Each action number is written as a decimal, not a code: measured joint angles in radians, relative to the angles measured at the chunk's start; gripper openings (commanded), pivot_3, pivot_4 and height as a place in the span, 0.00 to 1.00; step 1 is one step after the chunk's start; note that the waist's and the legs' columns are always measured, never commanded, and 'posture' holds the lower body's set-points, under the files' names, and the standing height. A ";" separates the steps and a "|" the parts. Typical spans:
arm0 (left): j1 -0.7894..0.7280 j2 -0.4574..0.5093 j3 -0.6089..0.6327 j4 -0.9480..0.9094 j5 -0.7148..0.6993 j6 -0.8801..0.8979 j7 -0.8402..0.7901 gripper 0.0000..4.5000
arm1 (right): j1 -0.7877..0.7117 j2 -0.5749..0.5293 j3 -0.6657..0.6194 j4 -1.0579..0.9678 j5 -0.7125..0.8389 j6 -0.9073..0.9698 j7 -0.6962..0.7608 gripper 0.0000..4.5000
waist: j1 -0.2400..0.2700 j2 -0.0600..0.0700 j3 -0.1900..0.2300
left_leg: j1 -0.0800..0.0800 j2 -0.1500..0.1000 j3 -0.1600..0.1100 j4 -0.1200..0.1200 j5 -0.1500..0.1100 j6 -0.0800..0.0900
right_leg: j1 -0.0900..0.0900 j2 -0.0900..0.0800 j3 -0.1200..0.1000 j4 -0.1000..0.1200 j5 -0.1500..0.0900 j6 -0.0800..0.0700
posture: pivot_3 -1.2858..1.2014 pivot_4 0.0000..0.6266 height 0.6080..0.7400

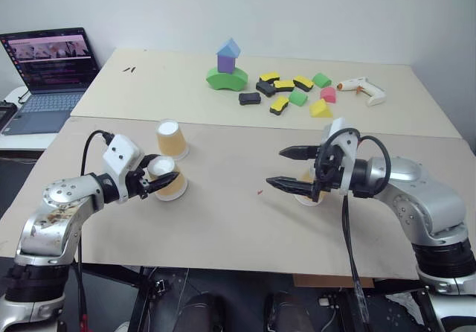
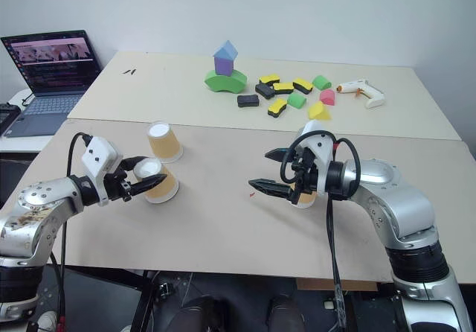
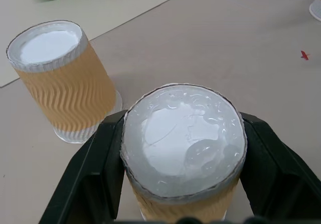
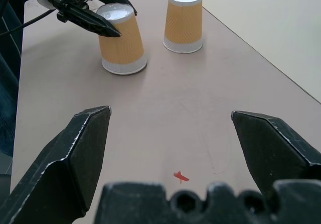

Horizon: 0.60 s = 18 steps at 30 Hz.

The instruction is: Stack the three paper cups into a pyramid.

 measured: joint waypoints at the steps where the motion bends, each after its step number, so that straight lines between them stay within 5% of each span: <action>1: -0.013 -0.003 -0.005 0.000 -0.001 0.001 0.000 0.58 | 0.000 0.000 0.000 0.000 0.000 0.000 -0.003 1.00 | 0.001 0.000 0.000 | 0.000 0.000 0.000 0.000 0.000 0.000 | 0.000 0.000 0.000 0.000 0.000 0.000 | 0.52 0.24 0.73; 9: -0.407 -0.126 -0.185 0.081 -0.040 0.010 -0.142 0.58 | -0.007 0.007 -0.004 0.009 -0.002 0.000 -0.025 1.00 | 0.017 0.000 0.000 | -0.002 -0.002 0.000 0.004 0.000 0.000 | 0.001 0.000 -0.001 0.001 0.000 0.001 | 0.52 0.24 0.73; 18: -0.483 -0.270 -0.411 0.407 0.123 -0.146 -0.248 0.58 | 0.032 -0.013 -0.048 -0.010 -0.002 0.000 -0.062 1.00 | 0.005 0.000 0.000 | -0.003 -0.003 0.001 0.001 0.000 0.000 | 0.000 0.001 -0.002 0.001 0.000 0.001 | 0.52 0.24 0.73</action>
